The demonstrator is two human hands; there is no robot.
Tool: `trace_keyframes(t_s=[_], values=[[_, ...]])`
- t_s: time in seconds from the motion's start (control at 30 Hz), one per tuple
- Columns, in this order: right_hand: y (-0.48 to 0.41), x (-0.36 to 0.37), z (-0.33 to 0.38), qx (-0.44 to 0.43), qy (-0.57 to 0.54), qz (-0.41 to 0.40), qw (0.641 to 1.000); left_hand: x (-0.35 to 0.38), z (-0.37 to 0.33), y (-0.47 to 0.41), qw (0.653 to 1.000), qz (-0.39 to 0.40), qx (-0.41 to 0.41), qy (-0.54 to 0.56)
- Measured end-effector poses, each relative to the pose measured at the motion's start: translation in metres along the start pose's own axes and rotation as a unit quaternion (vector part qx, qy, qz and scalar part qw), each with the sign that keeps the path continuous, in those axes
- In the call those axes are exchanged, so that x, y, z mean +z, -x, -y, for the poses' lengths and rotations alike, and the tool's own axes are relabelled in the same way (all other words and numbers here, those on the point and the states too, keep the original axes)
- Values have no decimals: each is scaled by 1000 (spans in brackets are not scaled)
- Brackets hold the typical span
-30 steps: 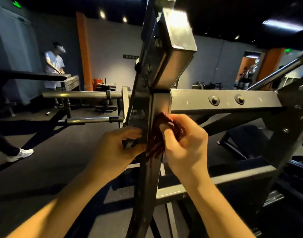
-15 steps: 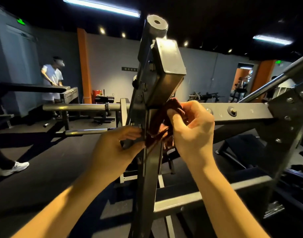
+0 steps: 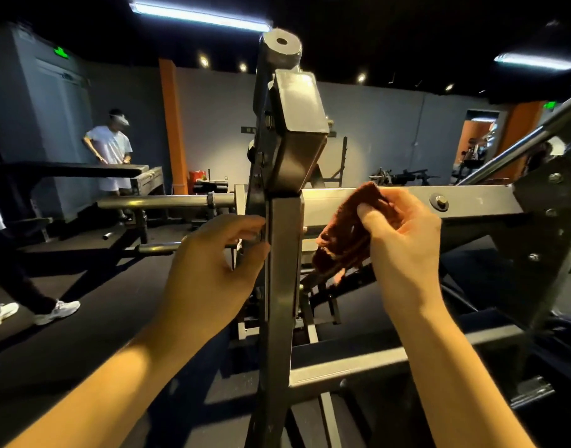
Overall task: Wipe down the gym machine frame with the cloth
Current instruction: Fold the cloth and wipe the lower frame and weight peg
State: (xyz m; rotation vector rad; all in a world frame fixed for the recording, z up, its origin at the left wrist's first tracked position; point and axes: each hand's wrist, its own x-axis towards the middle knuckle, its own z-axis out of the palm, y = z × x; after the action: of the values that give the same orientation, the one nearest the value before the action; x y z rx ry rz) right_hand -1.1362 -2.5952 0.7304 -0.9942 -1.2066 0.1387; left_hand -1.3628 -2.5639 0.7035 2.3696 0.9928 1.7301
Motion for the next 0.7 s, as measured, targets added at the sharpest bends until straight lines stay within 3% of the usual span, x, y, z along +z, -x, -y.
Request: trace_keyframes(t_s=[0.1,0.23,0.4,0.5,0.7], values=[[-23,-1,-26,35,28,11,999,11,-6,9,997,-2,3,-76],[-62,-7,-56,11,17,77,997,50,-37,19,983,-78,-131,-102],[-101,-6,-96,-146,151,84,974,104,-48,12,943,-168,-260,-121],[-112,-8,-125,-250,207,65,944,121,-48,10,924,-210,-259,-189],[-100,3,-137,-276,248,29,928,130,-58,9,899,-235,-290,-227]])
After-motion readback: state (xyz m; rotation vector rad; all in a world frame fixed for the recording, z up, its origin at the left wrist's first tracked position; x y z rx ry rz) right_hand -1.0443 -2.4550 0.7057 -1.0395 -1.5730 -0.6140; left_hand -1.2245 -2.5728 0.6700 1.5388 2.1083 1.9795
